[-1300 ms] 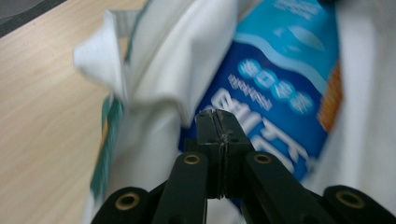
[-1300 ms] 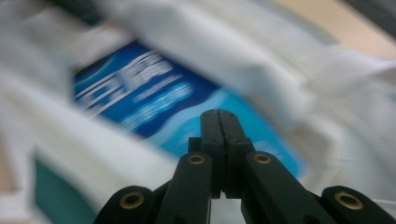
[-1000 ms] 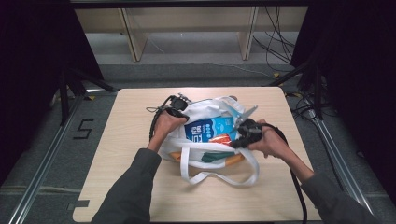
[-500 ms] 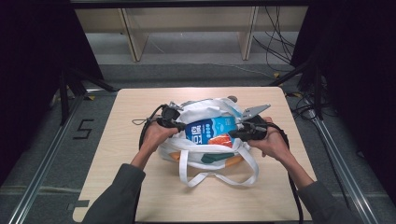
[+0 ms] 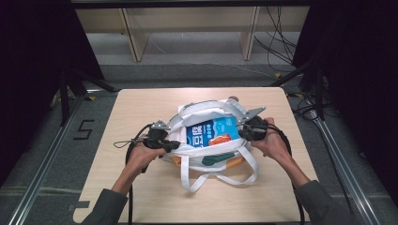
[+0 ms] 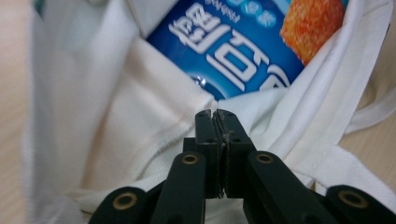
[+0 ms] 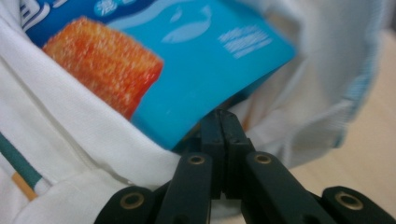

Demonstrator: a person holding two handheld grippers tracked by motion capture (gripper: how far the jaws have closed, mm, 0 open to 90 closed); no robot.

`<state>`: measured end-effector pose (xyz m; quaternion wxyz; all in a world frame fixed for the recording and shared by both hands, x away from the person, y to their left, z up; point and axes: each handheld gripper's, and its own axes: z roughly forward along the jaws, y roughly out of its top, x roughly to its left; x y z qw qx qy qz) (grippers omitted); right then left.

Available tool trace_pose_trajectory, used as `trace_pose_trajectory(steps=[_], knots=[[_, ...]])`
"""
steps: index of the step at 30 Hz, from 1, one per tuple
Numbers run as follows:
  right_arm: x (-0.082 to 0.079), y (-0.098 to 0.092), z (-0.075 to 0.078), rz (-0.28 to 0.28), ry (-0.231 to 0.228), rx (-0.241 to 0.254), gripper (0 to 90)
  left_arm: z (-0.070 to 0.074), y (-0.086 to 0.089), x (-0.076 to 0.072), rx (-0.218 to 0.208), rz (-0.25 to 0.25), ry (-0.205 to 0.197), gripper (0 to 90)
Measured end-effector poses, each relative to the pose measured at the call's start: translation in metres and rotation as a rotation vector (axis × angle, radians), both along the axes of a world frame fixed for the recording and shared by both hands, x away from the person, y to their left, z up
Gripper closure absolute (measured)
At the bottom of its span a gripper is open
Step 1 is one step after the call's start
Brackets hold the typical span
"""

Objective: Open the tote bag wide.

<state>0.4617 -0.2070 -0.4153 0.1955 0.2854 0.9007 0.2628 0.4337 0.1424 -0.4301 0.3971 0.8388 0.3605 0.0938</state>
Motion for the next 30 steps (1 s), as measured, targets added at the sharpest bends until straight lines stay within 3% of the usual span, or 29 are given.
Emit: trace_pose_trajectory(steps=[1, 2, 4, 5, 6, 7, 11, 13, 14, 15, 18, 21, 23, 24, 25, 26, 28, 29, 30], knots=[[-0.001, 0.002, 0.007, 0.011, -0.022, 0.019, 90.0, 0.004, 0.0, 0.002, -0.008, 0.011, -0.013, 86.3], [-0.003, 0.003, 0.01, 0.01, -0.013, 0.072, 90.0, 0.009, 0.0, 0.007, -0.009, 0.019, -0.023, 86.5], [-0.005, 0.006, 0.018, 0.037, -0.016, 0.082, 90.0, 0.015, -0.005, 0.016, -0.021, 0.04, -0.037, 86.7], [-0.007, 0.008, 0.018, 0.046, -0.018, 0.121, 90.0, 0.016, -0.009, 0.021, -0.017, 0.055, -0.042, 86.4], [-0.008, 0.01, 0.018, 0.07, 0.006, 0.147, 90.0, 0.016, -0.011, 0.027, 0.031, 0.059, -0.053, 86.4], [-0.011, 0.014, 0.016, 0.079, 0.016, 0.161, 90.0, 0.015, -0.012, 0.033, 0.065, 0.085, -0.06, 86.4], [-0.026, 0.013, 0.011, 0.121, 0.026, 0.164, 90.0, 0.011, -0.006, 0.045, 0.055, 0.139, -0.053, 86.4], [-0.03, 0.008, 0.009, 0.112, 0.006, 0.168, 90.0, 0.012, 0.0, 0.044, 0.039, 0.154, -0.058, 86.2], [-0.031, 0.003, 0.008, 0.113, 0.017, 0.176, 90.0, 0.013, 0.004, 0.043, 0.033, 0.155, -0.064, 86.2], [-0.031, -0.003, 0.007, 0.099, -0.006, 0.19, 90.0, 0.014, 0.007, 0.041, 0.017, 0.165, -0.071, 86.3], [-0.029, -0.018, 0.01, 0.058, -0.019, 0.217, 90.0, 0.019, 0.017, 0.04, -0.009, 0.188, -0.095, 86.4], [-0.014, -0.023, 0.013, 0.008, -0.099, 0.264, 90.0, 0.016, 0.021, 0.044, -0.015, 0.202, -0.108, 86.5], [0.003, -0.023, 0.014, -0.029, -0.114, 0.229, 90.0, 0.009, 0.018, 0.049, 0.029, 0.234, -0.128, 87.3], [0.01, -0.022, 0.009, -0.054, -0.114, 0.198, 90.0, 0.004, 0.02, 0.052, 0.067, 0.222, -0.122, 87.5], [0.016, -0.021, 0.003, -0.073, -0.086, 0.147, 90.0, -0.003, 0.022, 0.055, 0.077, 0.228, -0.115, 87.4], [0.022, -0.02, -0.007, -0.087, -0.079, 0.113, 90.0, -0.009, 0.026, 0.058, 0.085, 0.224, -0.089, 87.8], [0.028, -0.023, -0.026, -0.116, -0.035, 0.056, 90.0, -0.022, 0.034, 0.065, 0.044, 0.232, -0.047, 89.1], [0.031, -0.027, -0.035, -0.118, -0.019, 0.07, 90.0, -0.028, 0.034, 0.067, 0.033, 0.241, -0.038, 89.2], [0.032, -0.029, -0.043, -0.13, -0.032, 0.099, 90.0, -0.032, 0.033, 0.067, 0.042, 0.248, -0.04, 89.3]])
